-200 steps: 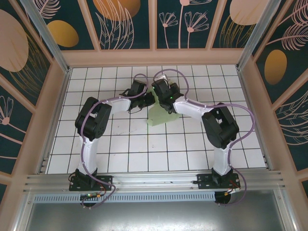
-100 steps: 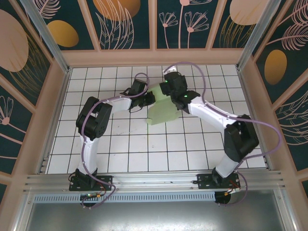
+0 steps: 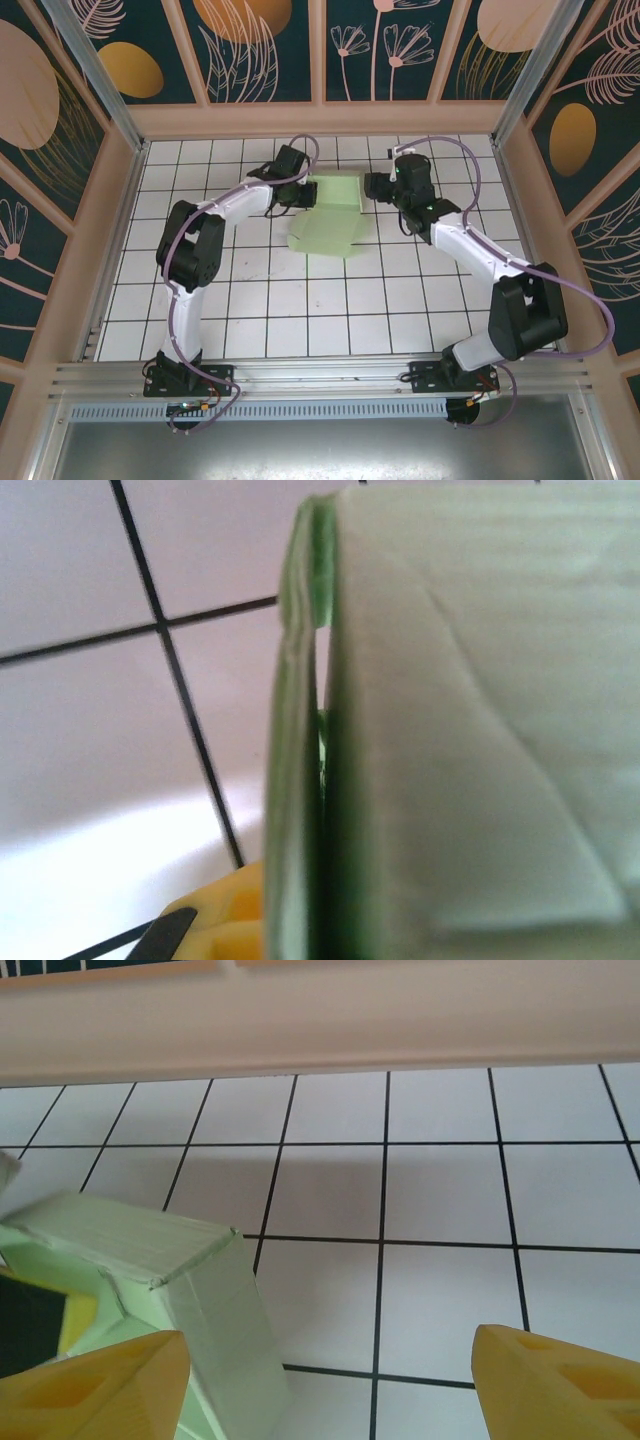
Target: Fold the paper box
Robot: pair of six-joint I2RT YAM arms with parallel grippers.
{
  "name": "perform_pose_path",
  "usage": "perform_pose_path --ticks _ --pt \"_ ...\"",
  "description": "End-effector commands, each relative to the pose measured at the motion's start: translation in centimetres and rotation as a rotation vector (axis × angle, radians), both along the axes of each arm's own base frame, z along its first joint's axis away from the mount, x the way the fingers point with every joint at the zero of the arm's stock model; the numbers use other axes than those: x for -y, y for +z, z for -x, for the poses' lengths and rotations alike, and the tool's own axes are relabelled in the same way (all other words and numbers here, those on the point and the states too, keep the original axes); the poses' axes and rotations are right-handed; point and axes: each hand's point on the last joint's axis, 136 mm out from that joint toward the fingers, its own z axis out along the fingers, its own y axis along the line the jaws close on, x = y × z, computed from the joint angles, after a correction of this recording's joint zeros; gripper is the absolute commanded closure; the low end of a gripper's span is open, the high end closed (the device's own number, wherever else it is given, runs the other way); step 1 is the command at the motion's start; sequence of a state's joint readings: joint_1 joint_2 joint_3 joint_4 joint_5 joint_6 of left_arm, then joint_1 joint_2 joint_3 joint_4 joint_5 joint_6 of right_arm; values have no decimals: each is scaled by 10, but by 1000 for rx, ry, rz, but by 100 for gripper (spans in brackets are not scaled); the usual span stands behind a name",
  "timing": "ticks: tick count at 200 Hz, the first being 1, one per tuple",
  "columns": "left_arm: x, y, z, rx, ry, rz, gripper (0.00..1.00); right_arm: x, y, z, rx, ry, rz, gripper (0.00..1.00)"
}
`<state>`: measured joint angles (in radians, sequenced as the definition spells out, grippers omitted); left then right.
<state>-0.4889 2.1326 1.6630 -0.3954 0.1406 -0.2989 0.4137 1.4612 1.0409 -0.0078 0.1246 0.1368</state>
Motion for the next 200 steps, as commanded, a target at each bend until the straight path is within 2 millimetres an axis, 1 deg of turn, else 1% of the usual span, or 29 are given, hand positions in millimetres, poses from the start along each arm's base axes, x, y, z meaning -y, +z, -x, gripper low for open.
perform_pose_path --ticks 1,10,32,35,52,58,61,67,75,93,109,130,145,170,191,200 --pt "-38 0 27 -84 -94 -239 100 -2 12 5 35 30 -37 25" --pt "-47 -1 32 -103 -100 -295 100 -1 10 5 28 36 -36 25" --pt "-71 -5 43 -152 -103 -426 100 0 10 5 28 52 -48 25" --pt "-76 -7 49 -177 -108 -449 100 0 10 4 29 54 -50 25" --pt "-92 -12 60 -232 -126 -535 100 4 9 4 30 50 -61 25" --pt "-95 -15 66 -259 -144 -550 100 5 7 3 29 47 -61 25" --pt "-96 -16 69 -275 -156 -559 100 1 7 4 25 67 -72 25" --pt "-98 -17 73 -305 -173 -578 100 1 4 5 18 72 -73 25" --pt "-102 -16 76 -329 -184 -605 100 1 0 4 11 73 -75 25" --pt "-105 -14 85 -382 -231 -628 100 0 -10 3 -11 77 -69 25" --pt "-108 -13 92 -419 -274 -644 100 1 -15 2 -18 77 -58 25" --pt "-107 -12 94 -441 -303 -654 100 5 -21 0 -21 65 -20 25" --pt "-109 -18 96 -472 -326 -671 100 10 -22 -2 -24 47 7 25" --pt "-119 -35 110 -537 -354 -710 100 15 -20 -2 -12 41 9 25" --pt "-117 -38 112 -550 -361 -701 100 16 -24 -3 -18 43 0 25" --pt "-117 -40 110 -548 -355 -700 93 16 -24 -4 -17 41 -1 25"
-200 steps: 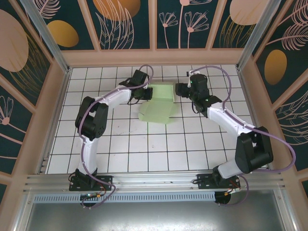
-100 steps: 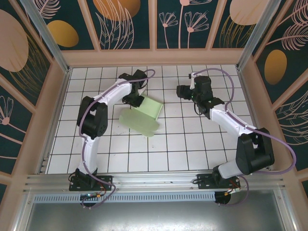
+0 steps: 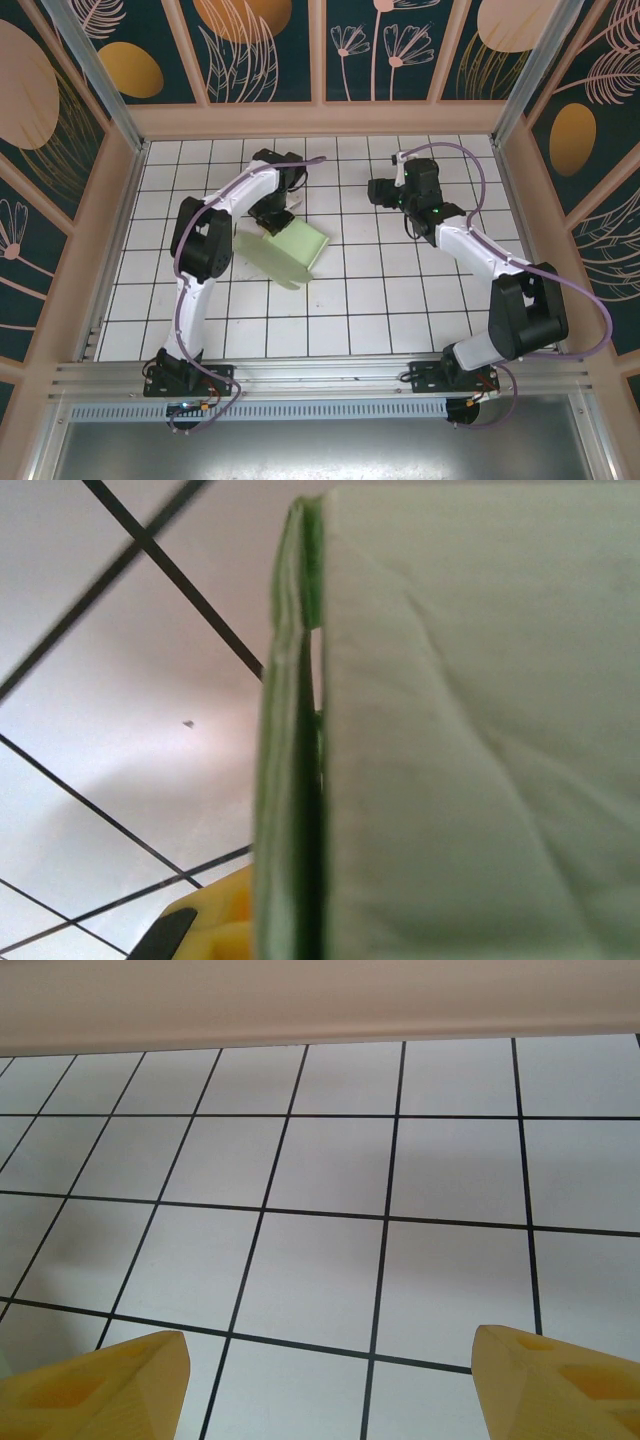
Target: Fold the paper box
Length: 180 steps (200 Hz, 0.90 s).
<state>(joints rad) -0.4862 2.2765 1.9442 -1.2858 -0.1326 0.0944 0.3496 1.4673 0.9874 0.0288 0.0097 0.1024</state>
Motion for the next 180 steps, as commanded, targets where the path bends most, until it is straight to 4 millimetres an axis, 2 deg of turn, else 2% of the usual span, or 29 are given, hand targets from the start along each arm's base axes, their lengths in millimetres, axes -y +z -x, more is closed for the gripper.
perform_pose_path --ticks 1,29,80,100,134,156,180 --pt "-10 -8 11 -70 -18 -40 93 6 -3 -4 18 -12 15 25" --pt "-6 -8 7 -59 -10 -27 78 7 -3 -5 18 -12 19 25" --pt "10 14 -9 11 -9 51 56 11 0 -5 25 -19 17 25" --pt "13 22 -17 47 -5 56 55 11 -1 -4 26 -21 16 25" --pt "1 11 -16 44 1 -15 57 12 1 -5 28 -21 16 25" --pt "0 19 -30 101 3 -36 56 7 1 -3 23 0 0 25" --pt "1 13 -40 119 2 -53 66 5 0 -3 21 6 -6 25"
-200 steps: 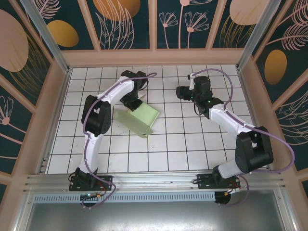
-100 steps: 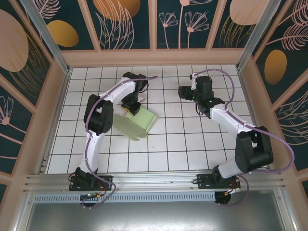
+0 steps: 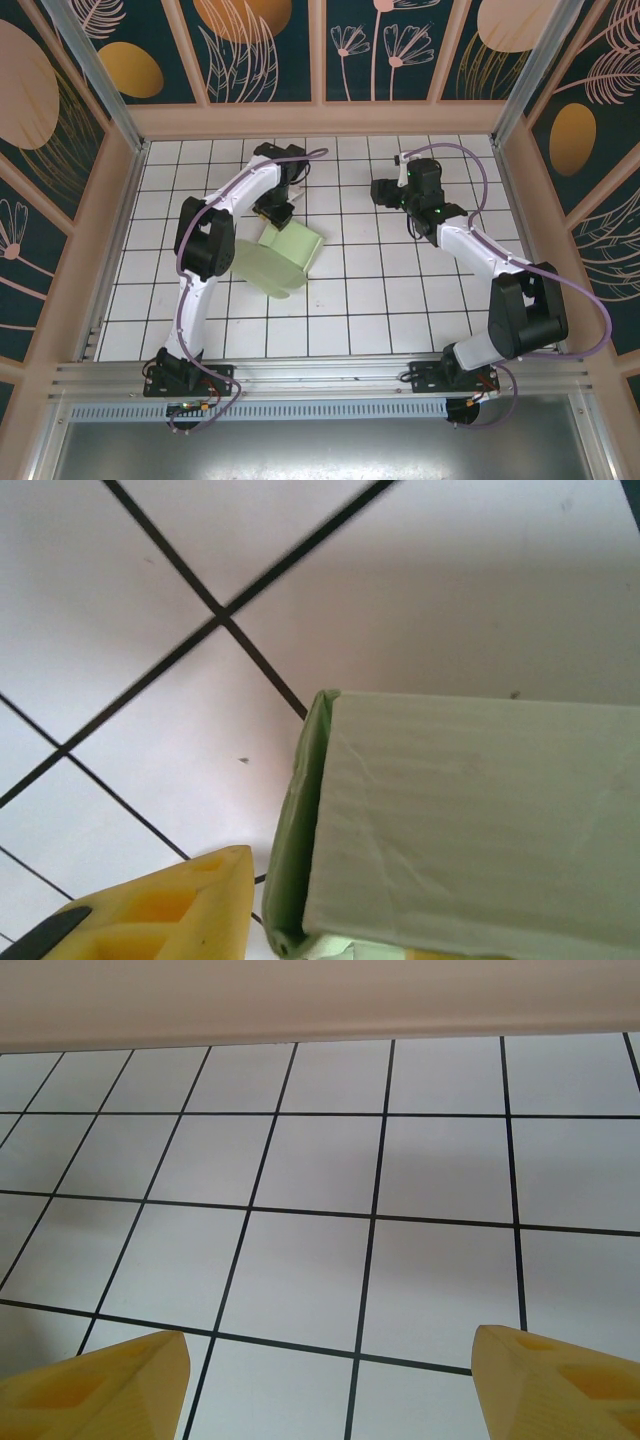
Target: Fold the paper box
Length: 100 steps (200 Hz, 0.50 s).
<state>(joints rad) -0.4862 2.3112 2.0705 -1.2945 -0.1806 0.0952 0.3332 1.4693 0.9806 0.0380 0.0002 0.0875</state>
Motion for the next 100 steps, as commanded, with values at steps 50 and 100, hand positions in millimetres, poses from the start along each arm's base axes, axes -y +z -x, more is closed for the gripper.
perform_pose_path --ticks 50,100 --pt "2 -33 -10 -28 0 -65 65 -7 -2 0 -1 33 -48 25" --pt "13 -4 -27 80 -23 -50 38 -12 -9 -2 -16 52 -60 25"
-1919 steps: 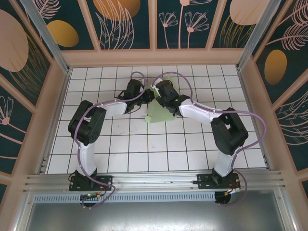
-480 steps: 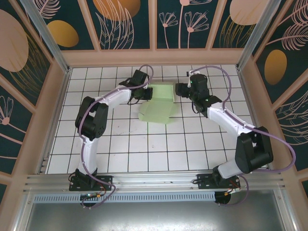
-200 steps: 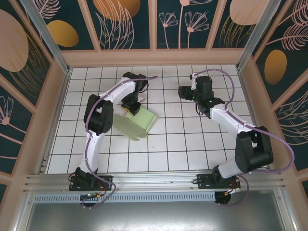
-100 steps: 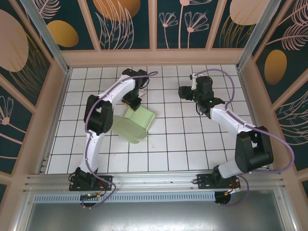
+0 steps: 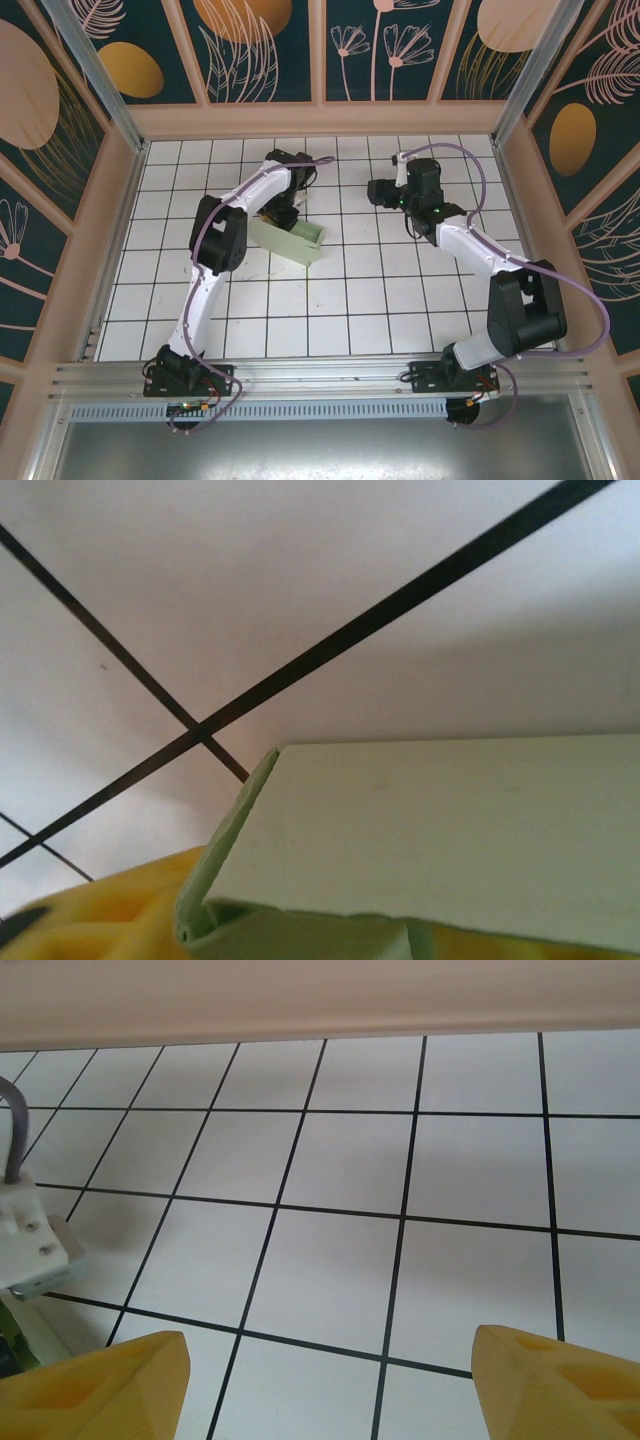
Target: Fold the paper box
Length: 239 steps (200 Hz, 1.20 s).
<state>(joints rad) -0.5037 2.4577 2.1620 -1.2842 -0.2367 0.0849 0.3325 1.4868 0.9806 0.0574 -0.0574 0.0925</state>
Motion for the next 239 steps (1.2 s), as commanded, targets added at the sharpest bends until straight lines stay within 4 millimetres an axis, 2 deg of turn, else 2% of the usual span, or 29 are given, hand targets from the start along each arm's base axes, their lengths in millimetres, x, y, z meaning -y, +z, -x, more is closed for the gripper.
perform_pose_path --ticks 1,30,67,86,99,109,114,123,130,138,141,144,152,175,214,239 --pt "7 37 -13 93 -14 22 37 -2 -6 -2 -7 8 -27 25" --pt "4 69 -23 187 -7 17 30 -4 -8 -3 -13 16 -36 25" --pt "5 122 -49 388 66 54 24 -7 -7 0 -15 26 -51 25" --pt "1 158 -64 558 135 86 18 -10 -10 1 -24 41 -58 25" --pt "-1 194 -67 693 179 152 14 -16 -13 3 -37 72 -63 25" --pt "-6 223 -67 818 229 215 2 -22 -17 4 -48 94 -62 25" --pt "-8 236 -66 870 254 258 1 -25 -20 4 -55 101 -60 25" --pt "-18 256 -60 942 309 322 1 -30 -25 5 -70 111 -56 25" --pt "-31 258 -55 973 369 336 1 -34 -28 5 -77 118 -55 25" --pt "-48 268 -47 1027 435 338 1 -37 -32 6 -87 122 -53 25" --pt "-55 263 -45 1035 458 317 1 -38 -32 5 -89 122 -54 25" --pt "-65 272 -38 1075 490 311 1 -39 -33 5 -90 123 -56 25" --pt "-86 278 -25 1145 561 275 1 -42 -35 5 -96 126 -59 25" --pt "-128 269 17 1230 712 284 1 -52 -39 4 -105 141 -59 25" --pt "-164 234 79 1277 940 434 1 -73 -46 4 -124 176 -51 25" --pt "-171 179 112 1199 1092 505 1 -82 -48 4 -126 184 -44 25"
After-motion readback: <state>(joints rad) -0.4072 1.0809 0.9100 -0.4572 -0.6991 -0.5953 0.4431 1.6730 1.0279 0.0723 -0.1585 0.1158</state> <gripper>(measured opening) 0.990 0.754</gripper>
